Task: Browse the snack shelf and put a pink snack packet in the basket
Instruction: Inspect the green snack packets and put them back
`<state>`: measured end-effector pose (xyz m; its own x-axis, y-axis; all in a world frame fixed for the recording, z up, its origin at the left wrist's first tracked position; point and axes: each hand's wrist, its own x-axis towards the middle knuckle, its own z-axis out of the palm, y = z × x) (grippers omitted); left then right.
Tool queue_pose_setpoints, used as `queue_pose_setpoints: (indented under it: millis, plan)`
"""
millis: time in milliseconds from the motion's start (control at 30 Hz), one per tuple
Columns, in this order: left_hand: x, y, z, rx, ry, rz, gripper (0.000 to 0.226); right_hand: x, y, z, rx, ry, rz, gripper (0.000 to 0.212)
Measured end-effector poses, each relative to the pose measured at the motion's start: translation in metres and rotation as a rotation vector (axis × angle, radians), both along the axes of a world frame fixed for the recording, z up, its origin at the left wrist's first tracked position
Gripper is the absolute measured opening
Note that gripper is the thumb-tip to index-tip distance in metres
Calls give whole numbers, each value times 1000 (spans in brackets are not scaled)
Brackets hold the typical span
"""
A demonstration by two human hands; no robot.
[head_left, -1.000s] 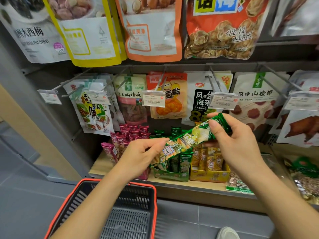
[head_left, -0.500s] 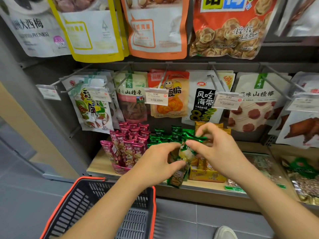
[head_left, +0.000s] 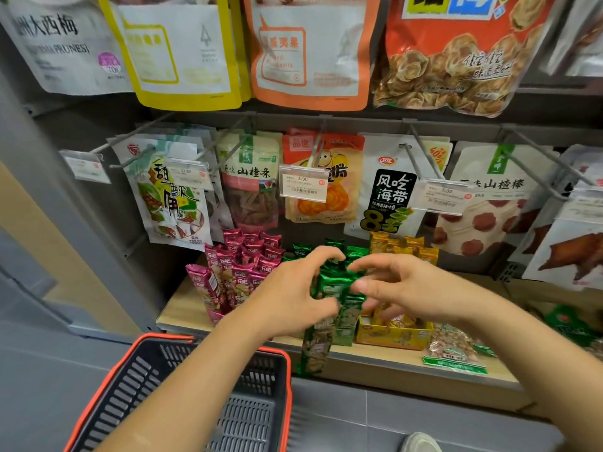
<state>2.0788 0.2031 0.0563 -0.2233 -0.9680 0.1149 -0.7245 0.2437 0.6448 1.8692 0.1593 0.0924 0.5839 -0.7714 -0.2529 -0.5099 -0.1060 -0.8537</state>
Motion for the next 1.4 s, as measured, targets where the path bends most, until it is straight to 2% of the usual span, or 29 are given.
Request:
queue_pose_setpoints:
  millis: [167, 300, 467, 700, 867, 967, 1067, 1133, 1233, 1400]
  plan:
    - [17, -10, 0, -88, -18, 127, 45, 1, -34, -22, -408, 411, -51, 36]
    - [14, -15, -2, -164, 9, 142, 37, 12, -48, -64, -508, 524, -66, 54]
    - [10, -21, -8, -200, -27, 93, 33, 25, -56, -94, -587, 570, -41, 57]
    - [8, -35, -23, -187, -73, 39, 40, 19, -64, -106, -588, 503, -75, 57]
    - [-4, -43, -45, -77, -235, 23, 48, 20, -67, -106, -571, 496, -87, 57]
    - [-13, -44, -59, 40, -319, 55, 35, 21, -68, -106, -558, 511, -90, 54]
    - [-18, -44, -67, -33, -526, 7, 20, 24, -69, -106, -542, 499, -104, 48]
    - [-20, -44, -70, -146, -665, -36, 22, 26, -70, -104, -531, 502, -114, 45]
    - [-22, -44, -72, -214, -754, -56, 22, 30, -71, -101, -546, 509, -156, 45]
    - [-23, -43, -73, -137, -767, -62, 36, 48, -71, -98, -661, 559, -196, 41]
